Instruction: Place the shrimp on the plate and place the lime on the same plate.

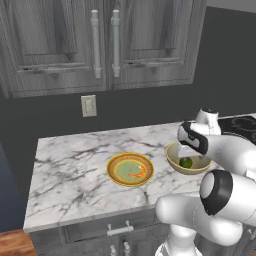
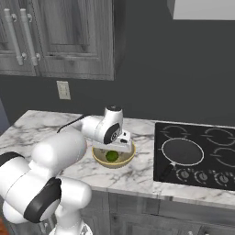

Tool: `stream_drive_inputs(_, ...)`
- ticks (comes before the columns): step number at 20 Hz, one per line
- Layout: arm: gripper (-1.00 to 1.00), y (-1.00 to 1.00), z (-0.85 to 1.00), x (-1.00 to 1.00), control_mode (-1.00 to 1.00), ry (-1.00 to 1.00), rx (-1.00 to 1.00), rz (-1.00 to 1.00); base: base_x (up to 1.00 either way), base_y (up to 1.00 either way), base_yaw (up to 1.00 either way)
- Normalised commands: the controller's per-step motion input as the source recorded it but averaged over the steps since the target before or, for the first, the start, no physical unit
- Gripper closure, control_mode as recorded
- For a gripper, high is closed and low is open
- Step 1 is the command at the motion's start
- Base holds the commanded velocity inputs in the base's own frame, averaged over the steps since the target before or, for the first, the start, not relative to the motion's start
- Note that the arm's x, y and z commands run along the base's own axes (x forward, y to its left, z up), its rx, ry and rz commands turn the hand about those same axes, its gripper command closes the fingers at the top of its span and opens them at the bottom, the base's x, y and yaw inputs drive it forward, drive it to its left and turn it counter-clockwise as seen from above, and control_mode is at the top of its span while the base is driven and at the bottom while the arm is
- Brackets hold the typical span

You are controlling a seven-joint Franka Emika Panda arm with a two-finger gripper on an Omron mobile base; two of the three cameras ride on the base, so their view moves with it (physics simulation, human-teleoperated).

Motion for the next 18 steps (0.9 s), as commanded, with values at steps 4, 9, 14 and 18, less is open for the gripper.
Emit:
stream_drive_inputs(4,-1.00,0.00,-0.23,0.00,-1.00,0.00,0.00,0.00,0.00,0.00,0.00)
stream_drive_inputs(9,-1.00,0.00,-0.10,0.03,-1.00,0.00,0.00,0.00,0.00,0.00,0.00)
stream_drive_inputs(14,-1.00,0.00,0.00,0.08,-1.00,0.00,0.00,0.00,0.00,0.00,0.00)
stream_drive_inputs(18,-1.00,0.02,0.00,0.18,-1.00,0.00,0.00,0.00,0.00,0.00,0.00)
